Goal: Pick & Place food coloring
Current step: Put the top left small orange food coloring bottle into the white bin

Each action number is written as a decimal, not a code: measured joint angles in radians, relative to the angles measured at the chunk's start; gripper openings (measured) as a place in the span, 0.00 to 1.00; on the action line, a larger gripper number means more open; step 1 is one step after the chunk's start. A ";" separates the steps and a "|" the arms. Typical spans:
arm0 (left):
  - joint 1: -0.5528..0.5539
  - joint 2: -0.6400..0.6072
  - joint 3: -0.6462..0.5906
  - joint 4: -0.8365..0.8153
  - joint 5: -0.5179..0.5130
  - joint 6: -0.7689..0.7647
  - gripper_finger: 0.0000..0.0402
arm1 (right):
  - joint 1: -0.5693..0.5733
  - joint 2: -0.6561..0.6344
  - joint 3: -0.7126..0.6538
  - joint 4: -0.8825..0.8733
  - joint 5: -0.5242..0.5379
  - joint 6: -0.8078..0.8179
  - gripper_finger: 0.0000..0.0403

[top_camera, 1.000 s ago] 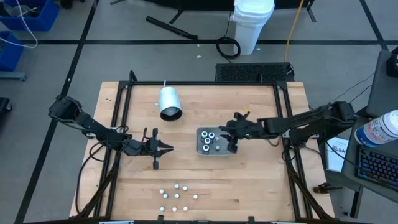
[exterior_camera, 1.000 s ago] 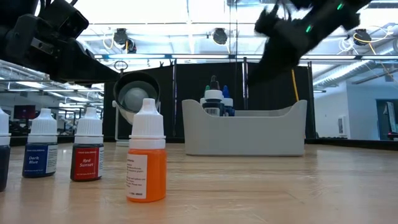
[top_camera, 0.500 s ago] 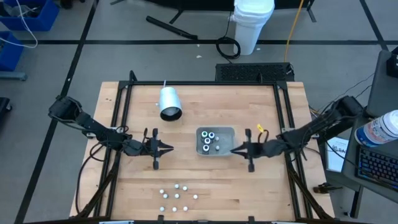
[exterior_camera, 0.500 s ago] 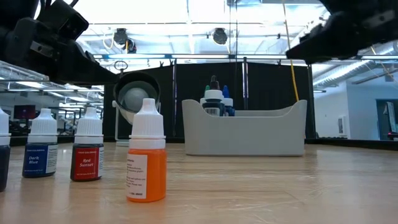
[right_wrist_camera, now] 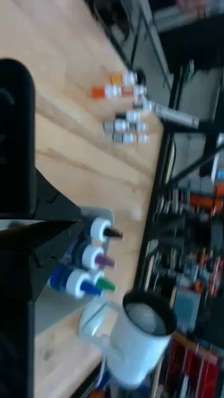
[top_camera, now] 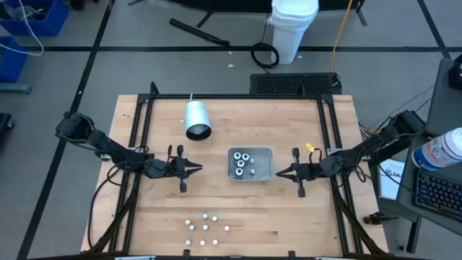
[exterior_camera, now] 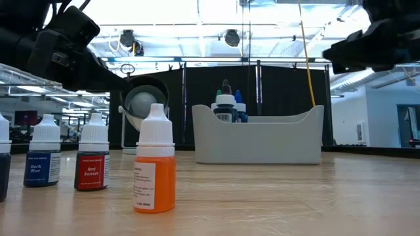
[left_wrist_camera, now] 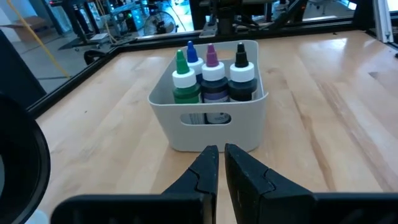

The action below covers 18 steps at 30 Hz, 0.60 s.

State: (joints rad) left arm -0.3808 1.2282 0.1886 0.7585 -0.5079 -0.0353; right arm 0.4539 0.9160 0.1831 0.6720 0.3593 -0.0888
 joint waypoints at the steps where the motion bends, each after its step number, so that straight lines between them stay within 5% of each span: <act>1: 0.002 0.000 0.000 0.000 0.000 0.000 0.09 | 0.000 -0.006 -0.003 -0.002 -0.036 -0.007 0.00; 6: 0.003 0.000 0.000 0.000 0.000 0.000 0.09 | 0.001 -0.018 -0.017 0.021 -0.131 -0.045 0.00; 18: 0.003 0.000 0.000 0.005 0.010 0.034 0.09 | -0.001 -0.017 -0.033 0.085 -0.019 -0.003 0.00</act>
State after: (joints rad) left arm -0.3779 1.2282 0.1886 0.7635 -0.4980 -0.0009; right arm 0.4530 0.8986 0.1501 0.7571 0.3400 -0.0916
